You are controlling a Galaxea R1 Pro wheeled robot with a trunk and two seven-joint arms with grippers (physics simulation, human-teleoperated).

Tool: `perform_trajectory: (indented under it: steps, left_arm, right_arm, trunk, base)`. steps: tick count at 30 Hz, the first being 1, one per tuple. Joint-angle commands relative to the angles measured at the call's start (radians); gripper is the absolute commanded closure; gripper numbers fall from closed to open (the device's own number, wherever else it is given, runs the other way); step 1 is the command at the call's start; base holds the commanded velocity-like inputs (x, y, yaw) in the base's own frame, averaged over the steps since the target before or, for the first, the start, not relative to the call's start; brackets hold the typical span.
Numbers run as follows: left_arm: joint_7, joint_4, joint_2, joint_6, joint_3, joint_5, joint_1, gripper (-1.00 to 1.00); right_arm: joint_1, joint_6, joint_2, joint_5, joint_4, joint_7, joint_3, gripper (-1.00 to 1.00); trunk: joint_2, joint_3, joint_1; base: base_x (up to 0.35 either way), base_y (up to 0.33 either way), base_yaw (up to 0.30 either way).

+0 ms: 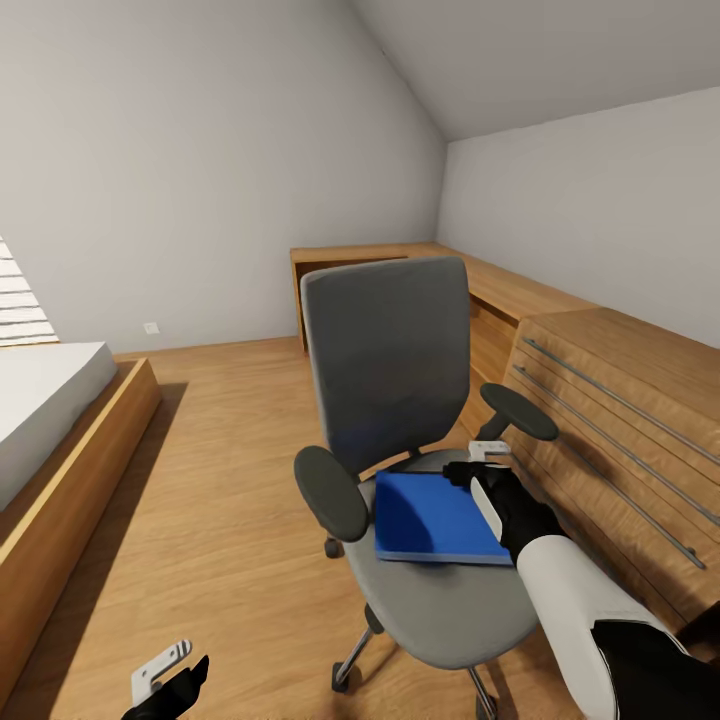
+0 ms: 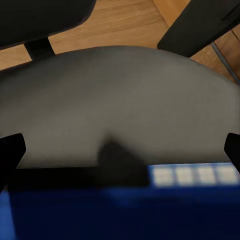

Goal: In the bedroom, organize the workspace by keeping the computer under the desk, ensuring the monitor is on the desk, placing the keyboard on the desk next to the monitor, placing the mouse on the desk next to the keyboard, moving the folder from the swivel chair onto the desk next to the mouse, stacking the notebook on top of the folder with the pen on top of the notebook, and positioning the swivel chair next to the desk.

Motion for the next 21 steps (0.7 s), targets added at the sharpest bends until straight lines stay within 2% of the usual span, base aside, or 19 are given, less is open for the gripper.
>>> perform_trajectory:
  steps: [1,21]
  left_arm:
    - [0.002,-0.002,0.0,0.005,-0.001,0.01,0.0,-1.0]
    - [0.003,-0.002,0.0,0.006,0.001,0.011,0.0,-1.0]
  right_arm:
    - [0.0,0.005,0.001,-0.002,0.005,-0.001,-0.006,-1.0]
    - [0.0,0.005,0.001,0.02,0.003,-0.001,-0.006,-1.0]
  trunk:
    - [0.0,-0.001,0.0]
    - [0.0,-0.001,0.0]
  base:
    - [-0.004,0.0,0.0]
    - [-0.087,0.0,0.0]
